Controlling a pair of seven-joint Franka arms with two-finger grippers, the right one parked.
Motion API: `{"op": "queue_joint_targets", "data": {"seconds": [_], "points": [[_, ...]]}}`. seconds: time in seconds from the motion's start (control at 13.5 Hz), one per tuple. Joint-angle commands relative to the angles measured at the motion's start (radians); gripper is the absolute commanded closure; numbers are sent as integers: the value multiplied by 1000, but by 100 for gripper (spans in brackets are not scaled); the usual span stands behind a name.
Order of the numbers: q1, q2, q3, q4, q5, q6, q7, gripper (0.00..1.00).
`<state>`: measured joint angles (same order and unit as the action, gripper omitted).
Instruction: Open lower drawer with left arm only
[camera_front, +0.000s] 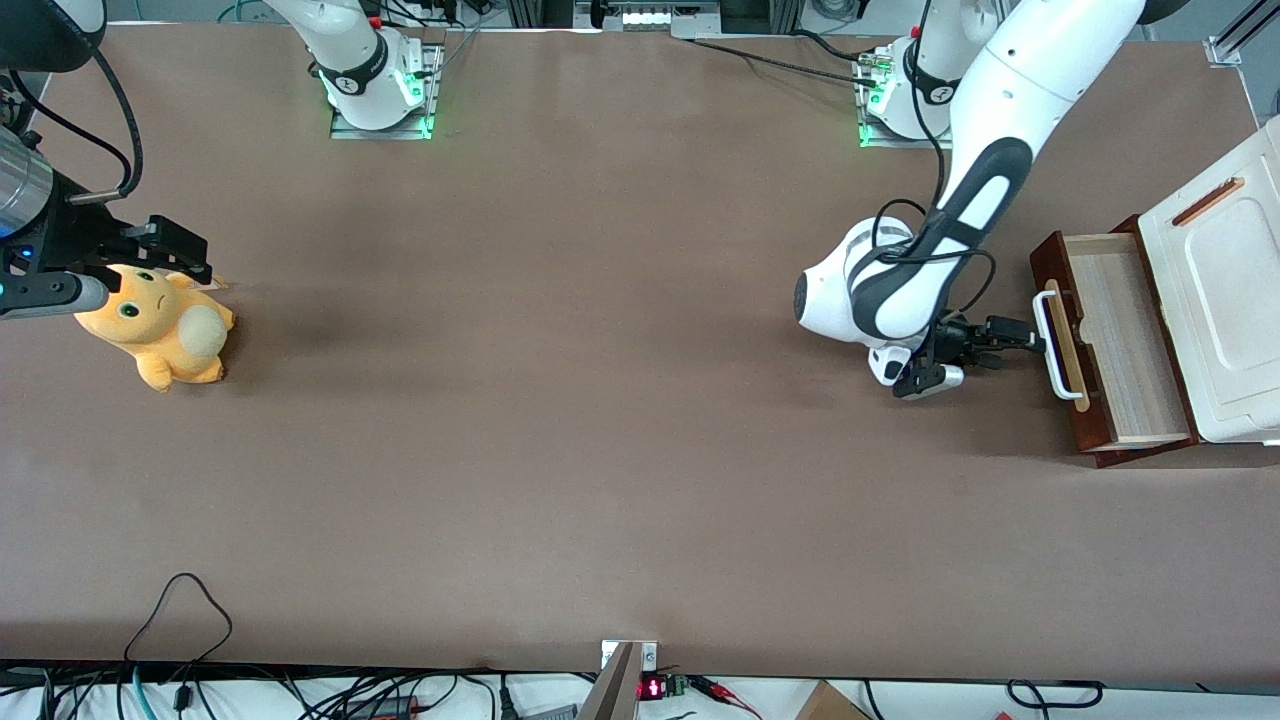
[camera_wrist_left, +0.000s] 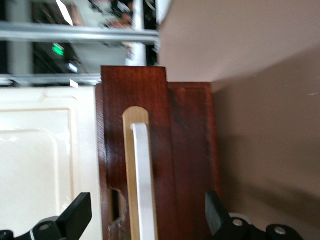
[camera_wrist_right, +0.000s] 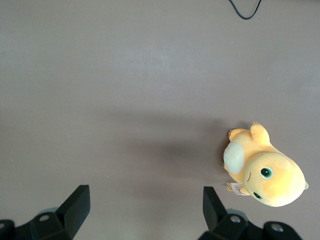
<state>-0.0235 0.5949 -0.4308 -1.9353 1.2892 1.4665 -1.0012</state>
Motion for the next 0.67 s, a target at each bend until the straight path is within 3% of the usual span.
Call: {"op": "queue_joint_targets", "data": {"seconds": [0.0, 0.45, 0.59], "points": [[17, -79, -13, 131, -215, 54, 159, 0], [85, -254, 15, 315, -646, 103, 542, 0], [86, -323, 73, 354, -868, 103, 617, 0]]}}
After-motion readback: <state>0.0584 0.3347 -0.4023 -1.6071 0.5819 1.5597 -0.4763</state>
